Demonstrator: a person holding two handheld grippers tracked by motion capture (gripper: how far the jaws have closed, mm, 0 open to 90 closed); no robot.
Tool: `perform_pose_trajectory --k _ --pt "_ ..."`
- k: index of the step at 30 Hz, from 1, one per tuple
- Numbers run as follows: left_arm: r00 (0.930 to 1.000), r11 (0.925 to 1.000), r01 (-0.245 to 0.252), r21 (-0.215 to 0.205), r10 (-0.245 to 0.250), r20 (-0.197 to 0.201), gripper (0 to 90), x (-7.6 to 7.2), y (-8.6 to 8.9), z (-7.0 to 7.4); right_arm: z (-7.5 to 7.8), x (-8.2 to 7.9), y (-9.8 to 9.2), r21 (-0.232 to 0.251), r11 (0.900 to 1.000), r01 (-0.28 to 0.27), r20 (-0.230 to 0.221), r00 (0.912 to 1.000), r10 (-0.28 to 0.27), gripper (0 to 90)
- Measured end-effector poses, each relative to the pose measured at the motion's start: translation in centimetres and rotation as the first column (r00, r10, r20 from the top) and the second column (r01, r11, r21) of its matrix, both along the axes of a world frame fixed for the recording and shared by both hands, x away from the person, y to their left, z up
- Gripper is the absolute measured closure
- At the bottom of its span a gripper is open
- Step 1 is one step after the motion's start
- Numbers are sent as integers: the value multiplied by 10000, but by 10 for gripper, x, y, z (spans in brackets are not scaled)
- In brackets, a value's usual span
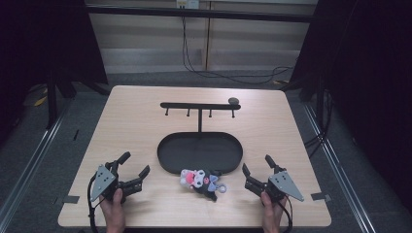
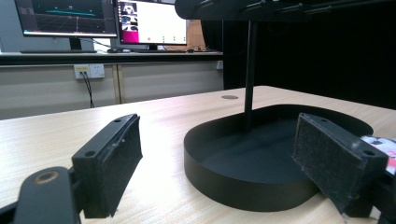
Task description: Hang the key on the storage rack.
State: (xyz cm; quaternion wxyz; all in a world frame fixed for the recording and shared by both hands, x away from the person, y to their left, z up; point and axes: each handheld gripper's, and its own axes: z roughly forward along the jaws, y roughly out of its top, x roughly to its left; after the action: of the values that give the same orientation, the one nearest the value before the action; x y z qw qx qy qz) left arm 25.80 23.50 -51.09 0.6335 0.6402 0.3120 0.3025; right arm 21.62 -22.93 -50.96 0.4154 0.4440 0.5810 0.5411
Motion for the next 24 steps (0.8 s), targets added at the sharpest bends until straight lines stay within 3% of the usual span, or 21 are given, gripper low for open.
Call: perform_pose_trajectory --k 5,11,15,20,22,24 --pt "10000 10000 14 58 -15 43 152 0 0 0 0 0 -2 289 9994 199 -38 9998 -198 136" --pt "10000 10000 59 8 -59 13 153 0 0 0 0 0 -4 496 9985 -233 -260 9994 246 142" --pt "10000 10000 43 -5 -43 1 153 0 0 0 1 -1 -4 597 9968 -529 -445 9975 556 196" --pt "10000 10000 39 26 -39 53 153 0 0 0 3 1 0 255 9959 -864 -907 9920 883 248" --pt "10000 10000 31 13 -31 30 153 0 0 0 6 0 4 102 9926 -1209 -1256 9846 1213 274" --pt "10000 10000 42 -13 -42 8 153 0 0 0 7 0 4 72 9918 -1279 -1343 9827 1277 275"
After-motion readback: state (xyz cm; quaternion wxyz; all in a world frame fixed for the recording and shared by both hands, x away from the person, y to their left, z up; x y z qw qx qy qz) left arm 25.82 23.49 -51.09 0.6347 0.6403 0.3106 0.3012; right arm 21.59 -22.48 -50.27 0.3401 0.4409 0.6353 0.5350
